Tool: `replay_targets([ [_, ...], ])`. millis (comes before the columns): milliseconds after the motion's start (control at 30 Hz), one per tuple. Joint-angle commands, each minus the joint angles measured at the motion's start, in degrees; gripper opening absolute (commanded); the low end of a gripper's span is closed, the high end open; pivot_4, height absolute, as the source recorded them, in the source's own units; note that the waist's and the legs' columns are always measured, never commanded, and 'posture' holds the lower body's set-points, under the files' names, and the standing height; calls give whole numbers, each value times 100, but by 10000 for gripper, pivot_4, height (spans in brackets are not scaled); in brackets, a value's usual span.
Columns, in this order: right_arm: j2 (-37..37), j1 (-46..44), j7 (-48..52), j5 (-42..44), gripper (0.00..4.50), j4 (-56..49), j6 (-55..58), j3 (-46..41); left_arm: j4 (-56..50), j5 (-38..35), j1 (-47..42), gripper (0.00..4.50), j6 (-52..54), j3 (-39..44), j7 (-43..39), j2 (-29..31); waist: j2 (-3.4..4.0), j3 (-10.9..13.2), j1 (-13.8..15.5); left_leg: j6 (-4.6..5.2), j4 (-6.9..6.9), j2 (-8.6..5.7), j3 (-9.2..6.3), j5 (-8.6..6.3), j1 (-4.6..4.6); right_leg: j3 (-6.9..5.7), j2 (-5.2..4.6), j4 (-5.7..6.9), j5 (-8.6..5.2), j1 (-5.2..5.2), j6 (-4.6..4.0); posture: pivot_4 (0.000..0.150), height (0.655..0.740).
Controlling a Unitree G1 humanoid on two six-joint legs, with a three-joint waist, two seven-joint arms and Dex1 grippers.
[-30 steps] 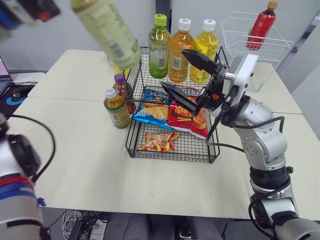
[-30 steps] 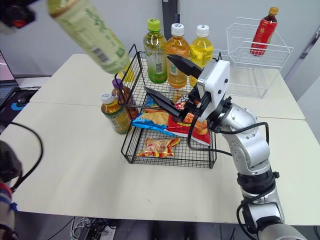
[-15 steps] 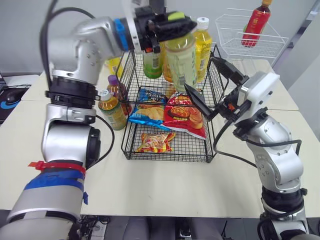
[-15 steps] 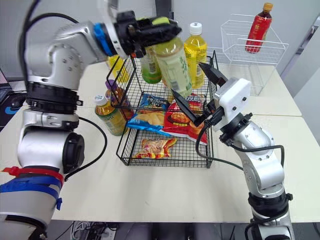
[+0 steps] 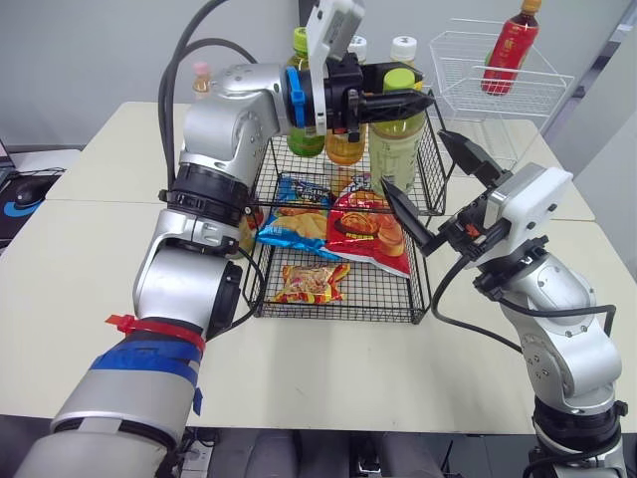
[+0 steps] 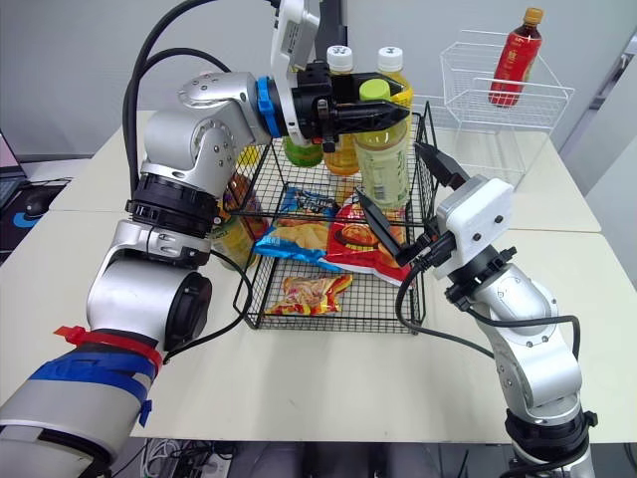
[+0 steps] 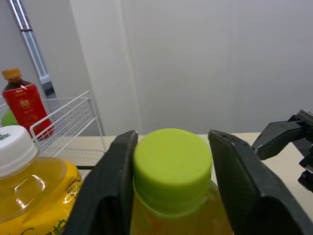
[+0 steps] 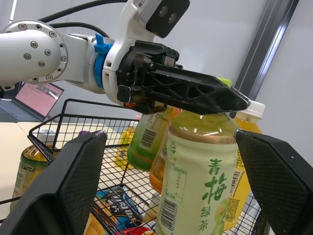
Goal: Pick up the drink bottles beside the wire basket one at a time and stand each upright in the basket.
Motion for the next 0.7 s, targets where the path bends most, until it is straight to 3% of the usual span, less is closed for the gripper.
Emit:
replay_targets([
  [33, -58, -18, -38, -29, 45000, -223, -30, -138, 22, 20, -271, 35125, -102, 223, -13, -15, 0, 0, -1, 0, 0, 0, 0, 0, 0, 1, 0, 0, 0, 0, 0, 1500, 7400],
  [133, -64, -71, -25, 16, 45000, -192, -34, -134, 81, -24, -358, 44777, -47, 388, 39, 62, 0, 0, -2, 0, 0, 1, -1, 0, 0, -1, 2, 0, 0, 0, 0, 1500, 7400],
  [400, -15, -270, 78, 193, 45000, -32, -103, -109, -728, -294, -73, 44777, 667, 815, 96, 633, 1, -1, -18, -1, 0, 2, 0, 0, 6, 3, 2, 2, 0, 2, 0, 1500, 7400],
  [700, 85, -849, 848, 1100, 45000, 370, 128, 149, -2755, -737, 1066, 44777, 1932, 1696, 1201, 1627, 3, -2, -107, -1, 1, 4, 2, 1, 21, 9, 2, 11, 1, 12, -1, 1500, 7400],
])
